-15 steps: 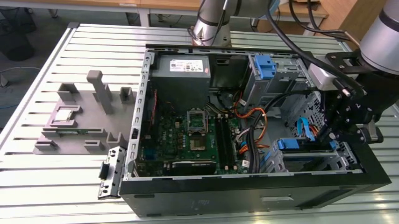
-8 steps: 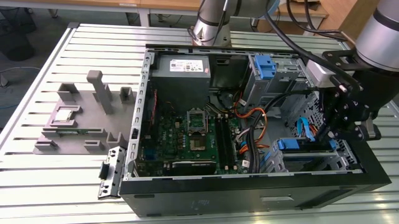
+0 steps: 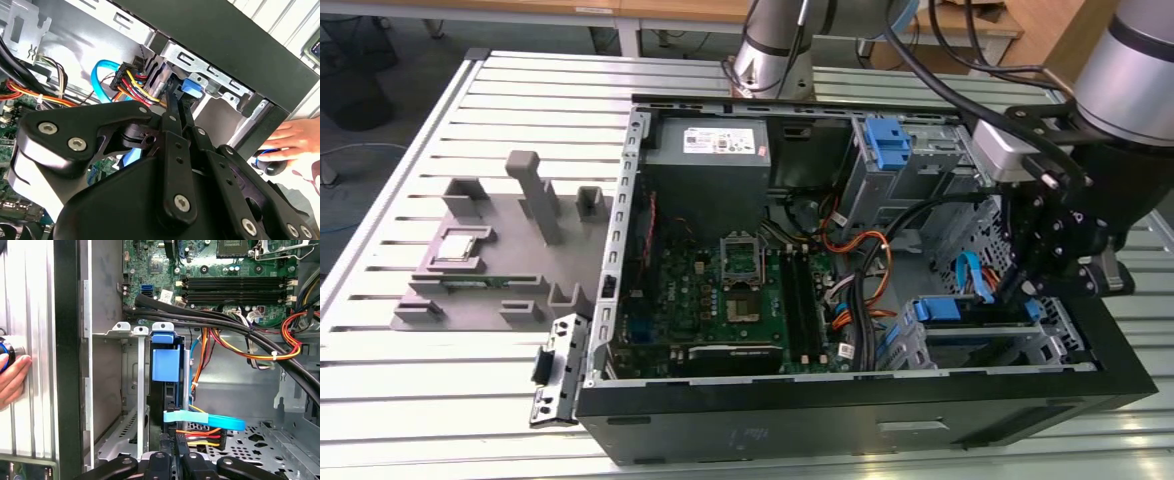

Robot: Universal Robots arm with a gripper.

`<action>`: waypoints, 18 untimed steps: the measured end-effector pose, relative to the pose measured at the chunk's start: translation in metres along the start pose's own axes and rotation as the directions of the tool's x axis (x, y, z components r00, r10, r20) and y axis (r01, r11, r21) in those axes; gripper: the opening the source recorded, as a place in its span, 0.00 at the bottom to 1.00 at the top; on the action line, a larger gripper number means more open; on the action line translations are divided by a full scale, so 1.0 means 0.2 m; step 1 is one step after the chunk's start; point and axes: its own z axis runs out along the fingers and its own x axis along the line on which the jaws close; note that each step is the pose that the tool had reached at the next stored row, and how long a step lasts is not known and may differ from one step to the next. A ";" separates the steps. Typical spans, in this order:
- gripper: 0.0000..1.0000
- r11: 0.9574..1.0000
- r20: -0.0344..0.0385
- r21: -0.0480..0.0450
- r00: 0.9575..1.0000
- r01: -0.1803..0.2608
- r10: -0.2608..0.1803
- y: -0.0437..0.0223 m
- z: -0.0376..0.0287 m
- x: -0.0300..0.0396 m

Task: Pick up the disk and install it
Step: 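Insert the second disk wire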

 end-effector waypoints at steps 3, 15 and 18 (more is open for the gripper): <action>0.16 1.000 0.000 0.000 1.000 0.000 0.000 0.000 -0.001 -0.010; 0.16 1.000 -0.024 -0.001 1.000 -0.002 0.002 -0.004 -0.009 -0.018; 0.16 1.000 -0.039 -0.001 0.999 -0.005 0.005 -0.004 -0.009 -0.018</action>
